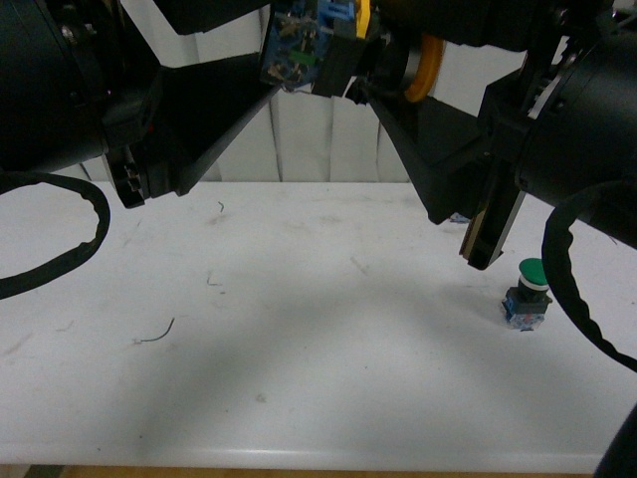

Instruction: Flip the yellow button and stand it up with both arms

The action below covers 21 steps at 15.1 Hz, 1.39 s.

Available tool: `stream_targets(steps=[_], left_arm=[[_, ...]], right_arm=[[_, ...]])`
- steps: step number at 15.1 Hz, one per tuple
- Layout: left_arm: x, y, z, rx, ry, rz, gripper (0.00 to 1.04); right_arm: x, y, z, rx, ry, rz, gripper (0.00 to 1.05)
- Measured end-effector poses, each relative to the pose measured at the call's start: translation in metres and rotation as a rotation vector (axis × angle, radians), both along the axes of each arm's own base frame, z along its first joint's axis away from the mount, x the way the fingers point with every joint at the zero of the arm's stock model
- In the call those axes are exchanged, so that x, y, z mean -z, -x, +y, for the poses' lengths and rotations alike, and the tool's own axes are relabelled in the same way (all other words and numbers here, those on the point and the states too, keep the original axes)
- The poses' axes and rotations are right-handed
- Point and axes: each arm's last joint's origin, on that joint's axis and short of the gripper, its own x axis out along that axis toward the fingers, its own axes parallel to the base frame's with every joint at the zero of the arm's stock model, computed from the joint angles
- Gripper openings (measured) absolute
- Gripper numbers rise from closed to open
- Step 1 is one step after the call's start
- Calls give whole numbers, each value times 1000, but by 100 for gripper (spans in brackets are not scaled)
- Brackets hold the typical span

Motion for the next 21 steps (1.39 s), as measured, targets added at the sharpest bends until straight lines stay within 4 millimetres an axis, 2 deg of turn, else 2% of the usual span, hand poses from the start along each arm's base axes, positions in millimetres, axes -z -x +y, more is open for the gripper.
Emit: stream_targets(steps=[1,4,7,11,15,21], left_arm=[[-1,1,1,-3,-3,0,61],[-20,11,14,-62,-12,-73,97],[-15,32,29,-186,-173,-38,98],[-29,85,67,-532,-494,-157,98],[-36,138,90,-675,-805,-254,98],[-35,149,92,-704,-856,-265,98]], right_arm=[[2,-1,0,0,5,5,36],[4,-5,-10,48,9,21,36],[5,-7,-16,60,10,22,36],[8,-13,-28,101,7,39,36],[8,-13,-28,100,3,43,36],[8,-13,-28,99,3,43,36]])
